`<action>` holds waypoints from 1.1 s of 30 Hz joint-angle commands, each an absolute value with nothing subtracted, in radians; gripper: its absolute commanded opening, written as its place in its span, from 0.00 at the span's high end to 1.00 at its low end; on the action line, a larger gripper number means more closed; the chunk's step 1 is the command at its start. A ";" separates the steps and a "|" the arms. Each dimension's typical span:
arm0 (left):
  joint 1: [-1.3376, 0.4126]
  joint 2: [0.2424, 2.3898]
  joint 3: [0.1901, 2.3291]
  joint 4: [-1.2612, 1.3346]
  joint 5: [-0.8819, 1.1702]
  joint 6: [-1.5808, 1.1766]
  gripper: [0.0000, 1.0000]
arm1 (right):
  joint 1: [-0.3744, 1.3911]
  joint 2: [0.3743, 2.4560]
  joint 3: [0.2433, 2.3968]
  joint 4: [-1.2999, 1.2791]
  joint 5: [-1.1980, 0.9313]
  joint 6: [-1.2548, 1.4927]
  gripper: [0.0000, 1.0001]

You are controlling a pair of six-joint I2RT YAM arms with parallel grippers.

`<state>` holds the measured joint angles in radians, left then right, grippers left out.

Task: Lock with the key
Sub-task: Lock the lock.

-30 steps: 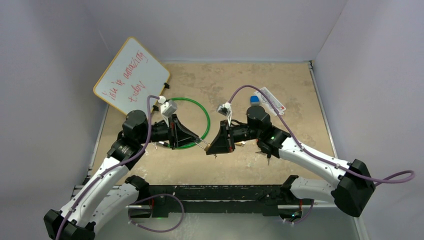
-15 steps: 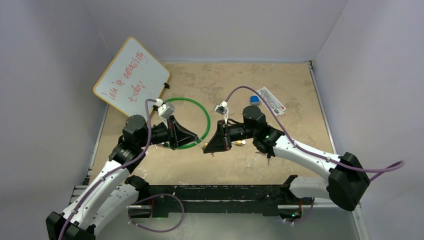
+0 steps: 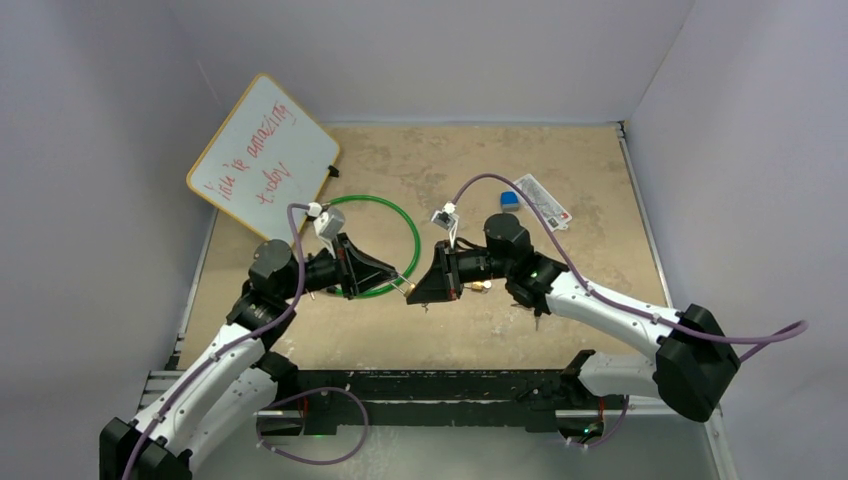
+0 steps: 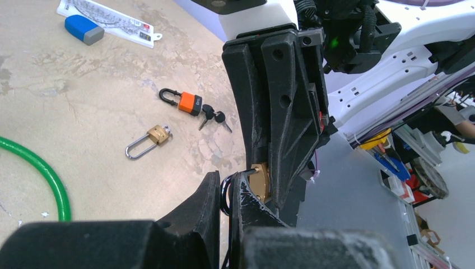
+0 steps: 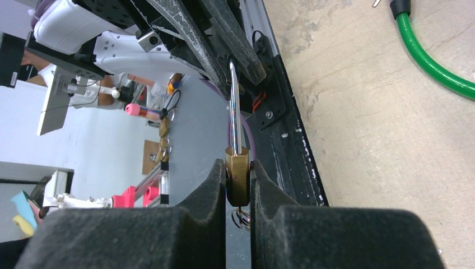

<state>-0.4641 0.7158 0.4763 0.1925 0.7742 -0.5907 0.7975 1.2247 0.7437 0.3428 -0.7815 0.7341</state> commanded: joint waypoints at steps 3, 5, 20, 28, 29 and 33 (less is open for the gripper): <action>-0.494 0.720 0.404 0.263 0.853 -0.692 1.00 | 0.800 1.246 0.768 0.601 -0.598 0.805 1.00; -0.494 0.714 0.387 0.280 0.857 -0.706 1.00 | 0.800 1.256 0.766 0.626 -0.584 0.820 1.00; -0.537 0.712 0.333 0.350 0.835 -0.752 1.00 | 0.801 1.309 0.751 0.737 -0.535 0.896 1.00; -0.573 0.720 0.313 0.399 0.797 -0.782 1.00 | 0.801 1.317 0.746 0.753 -0.510 0.912 1.00; -0.582 0.726 0.309 0.422 0.800 -0.789 1.00 | 0.801 1.315 0.744 0.752 -0.503 0.911 1.00; -0.603 0.732 0.334 0.331 0.783 -0.731 1.00 | 0.801 1.324 0.761 0.742 -0.507 0.909 1.00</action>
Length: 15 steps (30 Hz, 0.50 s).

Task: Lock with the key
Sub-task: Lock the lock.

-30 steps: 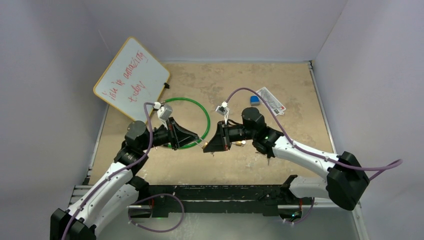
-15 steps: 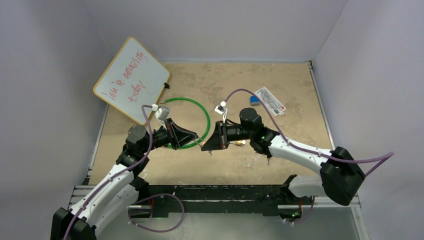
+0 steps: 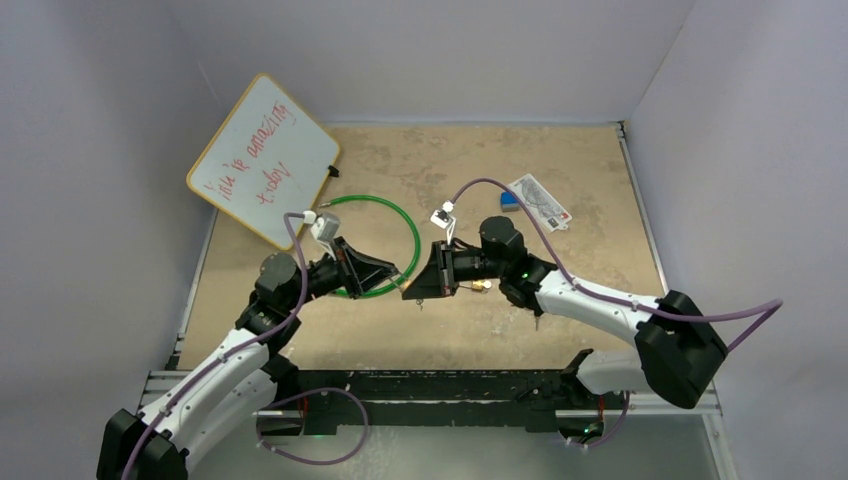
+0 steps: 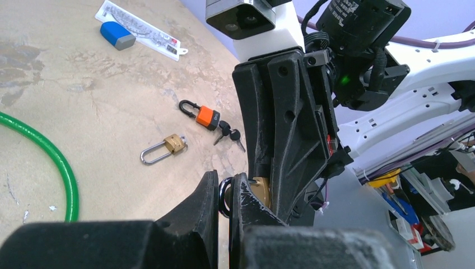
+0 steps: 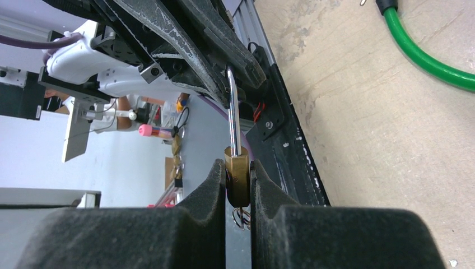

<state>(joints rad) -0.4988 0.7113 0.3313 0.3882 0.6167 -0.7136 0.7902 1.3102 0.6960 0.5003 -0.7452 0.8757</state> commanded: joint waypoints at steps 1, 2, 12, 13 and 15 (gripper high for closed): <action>-0.604 0.724 0.343 0.308 0.759 -0.720 1.00 | 0.801 1.322 0.764 0.734 -0.502 0.900 1.00; -0.603 0.714 0.357 0.276 0.722 -0.710 1.00 | 0.800 1.317 0.762 0.720 -0.494 0.890 1.00; -0.601 0.625 0.426 0.220 0.312 -0.780 0.34 | 0.802 1.210 0.612 0.727 -0.505 0.917 1.00; -0.600 0.618 0.422 0.235 0.286 -0.795 0.33 | 0.801 1.196 0.594 0.745 -0.504 0.929 1.00; -0.600 0.601 0.406 0.264 0.244 -0.833 0.30 | 0.802 1.169 0.571 0.768 -0.497 0.947 1.00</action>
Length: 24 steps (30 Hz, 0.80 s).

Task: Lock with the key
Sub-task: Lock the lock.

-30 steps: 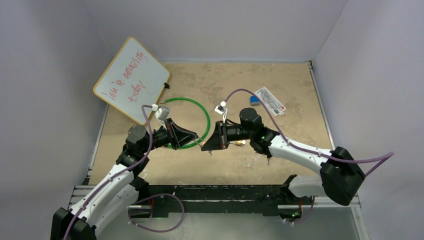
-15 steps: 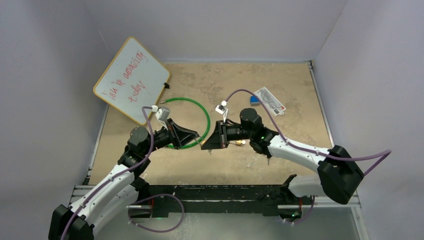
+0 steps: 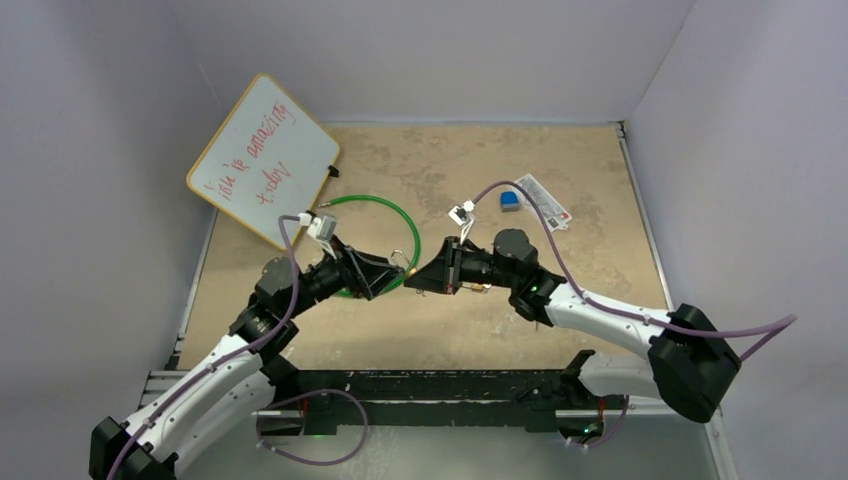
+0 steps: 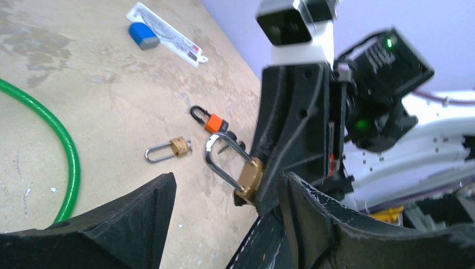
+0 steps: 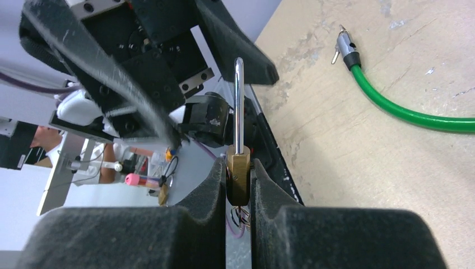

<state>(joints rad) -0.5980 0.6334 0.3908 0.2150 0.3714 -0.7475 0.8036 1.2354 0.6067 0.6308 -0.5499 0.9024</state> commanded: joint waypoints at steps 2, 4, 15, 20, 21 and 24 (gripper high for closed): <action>-0.600 0.581 0.363 0.339 0.210 -0.894 0.28 | 0.802 1.153 0.571 0.761 -0.505 0.946 1.00; -0.599 0.574 0.292 0.470 0.188 -0.978 0.27 | 0.802 1.145 0.573 0.756 -0.513 0.945 1.00; -0.599 0.858 0.128 1.188 0.285 -1.187 0.26 | 0.815 1.139 0.575 0.760 -0.546 0.968 1.00; -0.599 0.869 0.144 1.211 0.302 -1.177 0.27 | 0.819 1.143 0.572 0.765 -0.541 0.971 1.00; -0.600 0.863 0.144 1.209 0.303 -1.173 0.27 | 0.819 1.143 0.570 0.768 -0.536 0.974 1.00; -0.600 0.845 0.161 1.157 0.323 -1.150 0.31 | 0.819 1.157 0.580 0.794 -0.562 0.984 1.00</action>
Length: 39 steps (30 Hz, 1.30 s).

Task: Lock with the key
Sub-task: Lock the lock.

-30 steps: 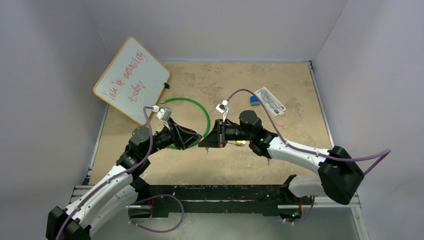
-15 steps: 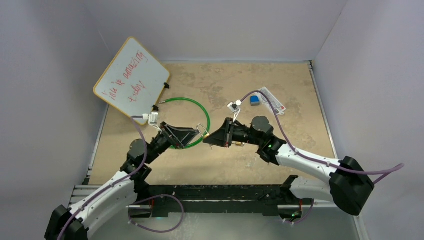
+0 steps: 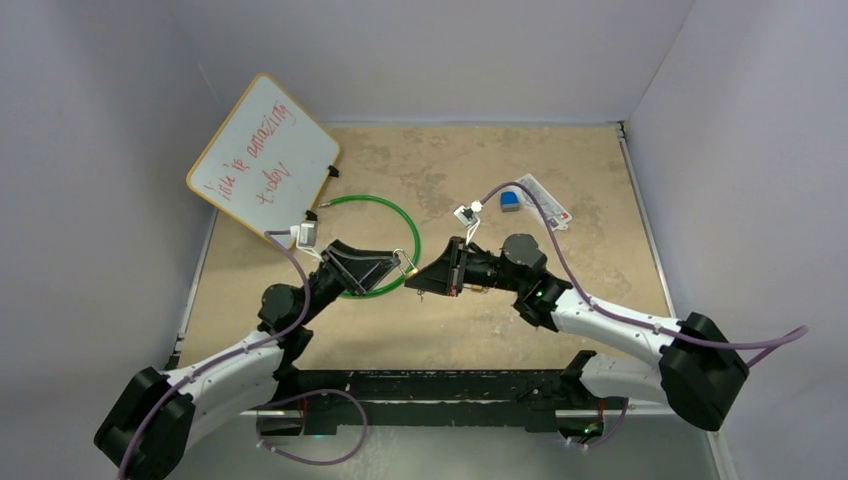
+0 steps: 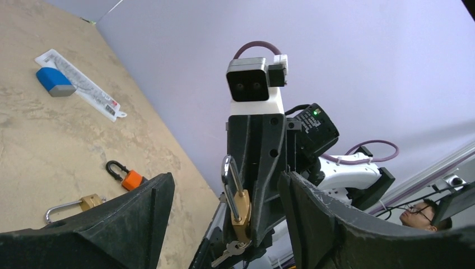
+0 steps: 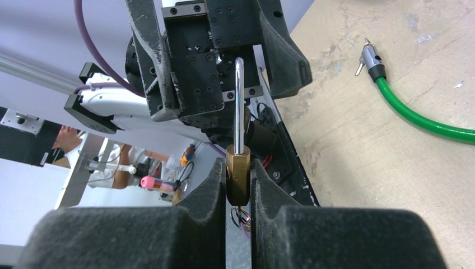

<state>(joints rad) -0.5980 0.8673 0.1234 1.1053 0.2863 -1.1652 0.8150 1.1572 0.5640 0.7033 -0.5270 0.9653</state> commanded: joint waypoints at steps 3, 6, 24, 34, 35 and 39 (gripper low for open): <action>-0.601 0.848 0.182 1.130 0.359 -1.132 0.36 | 0.822 1.185 0.609 0.806 -0.618 0.990 1.00; -0.601 0.869 0.188 1.162 0.368 -1.138 0.45 | 0.831 1.205 0.617 0.817 -0.634 0.996 1.00; -0.602 0.864 0.188 1.150 0.413 -1.129 0.68 | 0.842 1.250 0.648 0.815 -0.583 0.971 1.00; -0.601 0.825 0.204 1.111 0.424 -1.096 1.00 | 0.842 1.255 0.613 0.825 -0.620 0.997 0.72; -0.601 0.812 0.213 1.085 0.429 -1.084 1.00 | 0.841 1.244 0.611 0.806 -0.618 0.990 0.62; -0.601 0.747 0.256 0.939 0.442 -1.026 1.00 | 0.830 1.194 0.591 0.751 -0.628 0.968 0.44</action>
